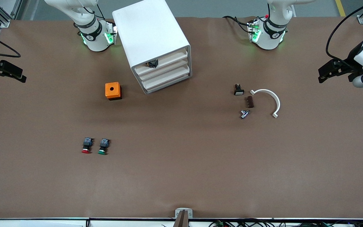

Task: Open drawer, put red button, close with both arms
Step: 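Reach the left gripper toward the drawer handle while the right gripper reaches the red button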

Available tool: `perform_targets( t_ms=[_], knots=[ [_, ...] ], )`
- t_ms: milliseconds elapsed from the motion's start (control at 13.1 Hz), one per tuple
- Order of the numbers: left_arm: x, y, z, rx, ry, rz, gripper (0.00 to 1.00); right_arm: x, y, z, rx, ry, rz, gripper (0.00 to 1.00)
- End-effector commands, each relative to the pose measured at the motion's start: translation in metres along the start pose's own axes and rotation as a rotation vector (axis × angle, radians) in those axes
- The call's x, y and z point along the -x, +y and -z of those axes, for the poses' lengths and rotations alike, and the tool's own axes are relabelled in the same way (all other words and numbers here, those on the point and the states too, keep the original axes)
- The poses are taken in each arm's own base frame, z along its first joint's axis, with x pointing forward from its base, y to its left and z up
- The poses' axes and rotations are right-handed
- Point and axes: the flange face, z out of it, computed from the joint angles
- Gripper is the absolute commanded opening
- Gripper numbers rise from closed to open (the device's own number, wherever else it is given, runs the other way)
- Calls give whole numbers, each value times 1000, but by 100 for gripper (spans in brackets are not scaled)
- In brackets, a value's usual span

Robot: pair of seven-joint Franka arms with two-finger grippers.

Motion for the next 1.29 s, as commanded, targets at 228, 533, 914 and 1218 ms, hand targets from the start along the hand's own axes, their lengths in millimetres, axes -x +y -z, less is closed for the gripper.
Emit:
perform_targets(
  t_ms=[228, 533, 914, 1218],
  knots=[
    [-11, 0, 0, -15, -8, -7, 100, 0, 4, 11, 18, 11, -1, 99],
    [-47, 1, -39, 0, -69, -5, 100, 0, 4, 8, 16, -5, -6, 99],
    [-77, 24, -124, 6, -213, 81, 100, -10, 4, -7, 13, -34, -18, 99],
    [-90, 94, -203, -57, -319, 282, 100, -39, -2, -55, 19, -113, -10, 99]
  ],
)
